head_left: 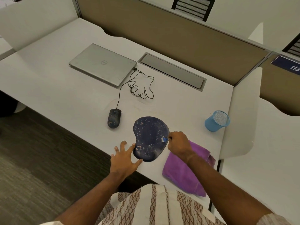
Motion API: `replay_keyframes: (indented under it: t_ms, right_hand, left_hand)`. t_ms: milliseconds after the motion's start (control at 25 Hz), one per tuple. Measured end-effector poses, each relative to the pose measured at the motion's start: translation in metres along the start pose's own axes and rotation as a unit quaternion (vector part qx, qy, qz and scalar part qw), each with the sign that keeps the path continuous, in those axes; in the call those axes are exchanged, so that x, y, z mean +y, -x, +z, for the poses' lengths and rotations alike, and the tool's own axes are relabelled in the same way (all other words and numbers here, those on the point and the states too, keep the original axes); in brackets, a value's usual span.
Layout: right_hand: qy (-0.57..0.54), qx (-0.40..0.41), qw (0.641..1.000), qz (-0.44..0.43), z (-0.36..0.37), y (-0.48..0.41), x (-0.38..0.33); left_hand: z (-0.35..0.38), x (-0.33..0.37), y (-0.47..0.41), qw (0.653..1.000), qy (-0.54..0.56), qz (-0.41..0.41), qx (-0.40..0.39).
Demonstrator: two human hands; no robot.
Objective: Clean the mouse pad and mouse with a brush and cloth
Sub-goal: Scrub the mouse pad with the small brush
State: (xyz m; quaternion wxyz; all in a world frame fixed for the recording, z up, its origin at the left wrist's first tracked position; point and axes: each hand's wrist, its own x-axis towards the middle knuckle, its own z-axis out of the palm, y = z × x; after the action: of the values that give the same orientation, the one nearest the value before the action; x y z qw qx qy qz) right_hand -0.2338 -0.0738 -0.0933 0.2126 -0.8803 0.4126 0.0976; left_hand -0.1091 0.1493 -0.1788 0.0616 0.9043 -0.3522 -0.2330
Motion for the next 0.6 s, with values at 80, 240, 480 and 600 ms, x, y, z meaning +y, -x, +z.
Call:
replay_keyframes:
  t_ms: [80, 240, 480, 600]
  right_hand:
    - [-0.038, 0.016, 0.998, -0.037, 0.001, 0.003, -0.009]
    - [-0.06, -0.024, 0.994, -0.09, 0.013, 0.009, -0.032]
    - [0.024, -0.032, 0.999, -0.017, 0.007, -0.003, -0.005]
    - [0.036, -0.012, 0.999, 0.017, -0.005, -0.011, 0.017]
  left_hand:
    - [0.0, 0.0, 0.0, 1.0, -0.001, 0.0, -0.003]
    - [-0.003, 0.002, 0.0, 1.0, -0.003, -0.001, -0.005]
    - [-0.005, 0.004, 0.002, 1.0, -0.006, -0.001, -0.005]
    - [-0.007, 0.004, 0.002, 1.0, -0.008, 0.0, -0.002]
